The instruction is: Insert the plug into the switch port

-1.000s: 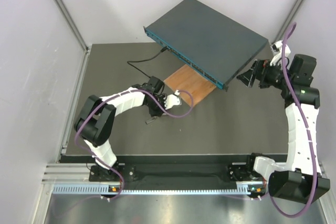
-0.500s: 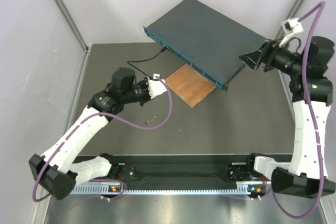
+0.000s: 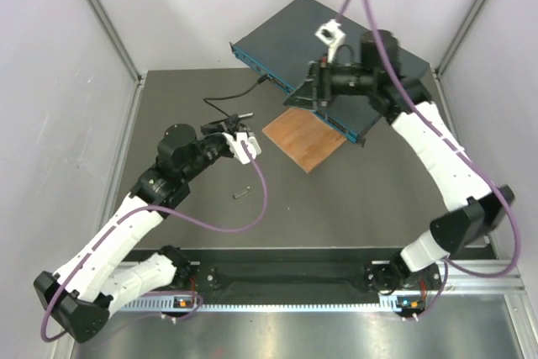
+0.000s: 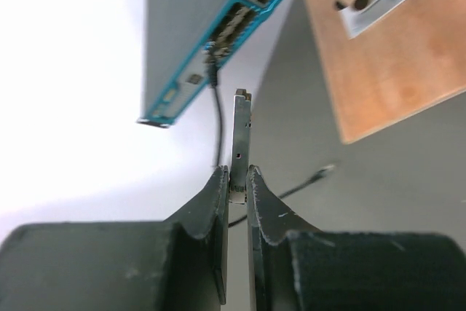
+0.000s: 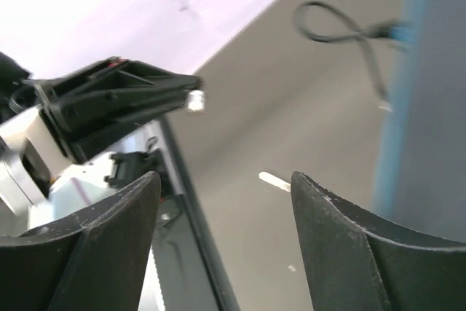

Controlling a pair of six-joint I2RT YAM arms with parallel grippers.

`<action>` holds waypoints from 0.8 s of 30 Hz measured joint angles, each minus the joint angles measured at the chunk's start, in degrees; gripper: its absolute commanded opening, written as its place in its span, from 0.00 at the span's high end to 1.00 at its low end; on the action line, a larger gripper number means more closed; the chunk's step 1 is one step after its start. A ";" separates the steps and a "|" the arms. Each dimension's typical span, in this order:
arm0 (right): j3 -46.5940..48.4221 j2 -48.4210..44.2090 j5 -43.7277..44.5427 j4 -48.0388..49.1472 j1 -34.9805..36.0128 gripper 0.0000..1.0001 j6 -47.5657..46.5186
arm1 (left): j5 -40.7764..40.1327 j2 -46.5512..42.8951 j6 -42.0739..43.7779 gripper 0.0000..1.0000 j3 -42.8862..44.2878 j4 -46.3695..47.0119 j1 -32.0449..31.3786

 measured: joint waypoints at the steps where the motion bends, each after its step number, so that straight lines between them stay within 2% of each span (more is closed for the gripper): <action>1: 0.87 1.38 -0.04 0.61 1.60 0.27 0.48 | -0.42 -0.50 1.66 1.00 -0.55 0.76 -0.07; 6: 3.98 7.06 -0.57 3.10 8.52 0.28 2.89 | -0.70 -4.20 10.38 1.00 -3.85 3.82 -0.15; 12: 4.33 11.50 -2.32 6.78 11.74 0.32 6.36 | 0.72 -9.33 19.76 1.00 -9.81 8.13 -0.37; 24: 3.72 14.16 -7.10 14.99 14.80 0.44 15.08 | 2.23 -9.55 25.88 1.00 -13.09 12.44 -0.46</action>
